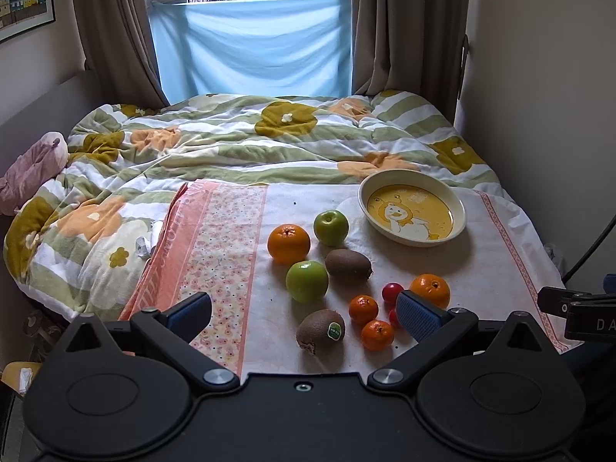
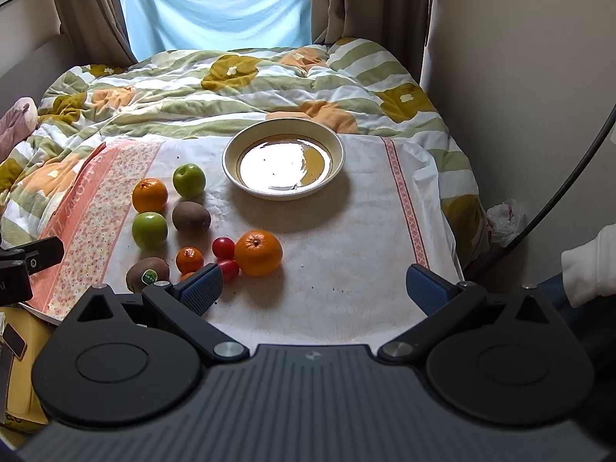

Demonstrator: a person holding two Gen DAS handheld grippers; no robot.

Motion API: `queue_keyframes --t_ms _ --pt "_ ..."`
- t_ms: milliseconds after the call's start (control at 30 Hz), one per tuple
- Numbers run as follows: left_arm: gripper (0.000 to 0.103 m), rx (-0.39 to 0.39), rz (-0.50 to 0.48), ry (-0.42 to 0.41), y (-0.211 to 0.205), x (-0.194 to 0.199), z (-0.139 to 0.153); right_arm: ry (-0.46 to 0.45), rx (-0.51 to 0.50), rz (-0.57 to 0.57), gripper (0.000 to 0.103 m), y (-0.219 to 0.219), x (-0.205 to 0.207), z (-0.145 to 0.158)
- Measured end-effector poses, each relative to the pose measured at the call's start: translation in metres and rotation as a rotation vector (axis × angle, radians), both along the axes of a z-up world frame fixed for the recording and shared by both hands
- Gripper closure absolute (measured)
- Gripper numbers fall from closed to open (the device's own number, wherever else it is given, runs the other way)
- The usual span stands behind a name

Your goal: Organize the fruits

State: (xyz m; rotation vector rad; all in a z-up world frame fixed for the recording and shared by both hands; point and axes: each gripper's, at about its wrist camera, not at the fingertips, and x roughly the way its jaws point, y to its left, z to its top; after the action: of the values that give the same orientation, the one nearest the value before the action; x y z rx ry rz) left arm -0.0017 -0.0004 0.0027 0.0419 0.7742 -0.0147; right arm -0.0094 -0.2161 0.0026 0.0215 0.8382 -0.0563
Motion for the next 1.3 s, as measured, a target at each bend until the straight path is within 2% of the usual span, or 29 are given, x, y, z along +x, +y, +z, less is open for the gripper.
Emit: queue_keyframes --t_ms 1300 --pt "0.0 -0.012 -0.014 -0.002 0.0008 0.008 -0.0006 -0.003 0.0 -0.001 0.0 0.0043 0.0073 -0.0016"
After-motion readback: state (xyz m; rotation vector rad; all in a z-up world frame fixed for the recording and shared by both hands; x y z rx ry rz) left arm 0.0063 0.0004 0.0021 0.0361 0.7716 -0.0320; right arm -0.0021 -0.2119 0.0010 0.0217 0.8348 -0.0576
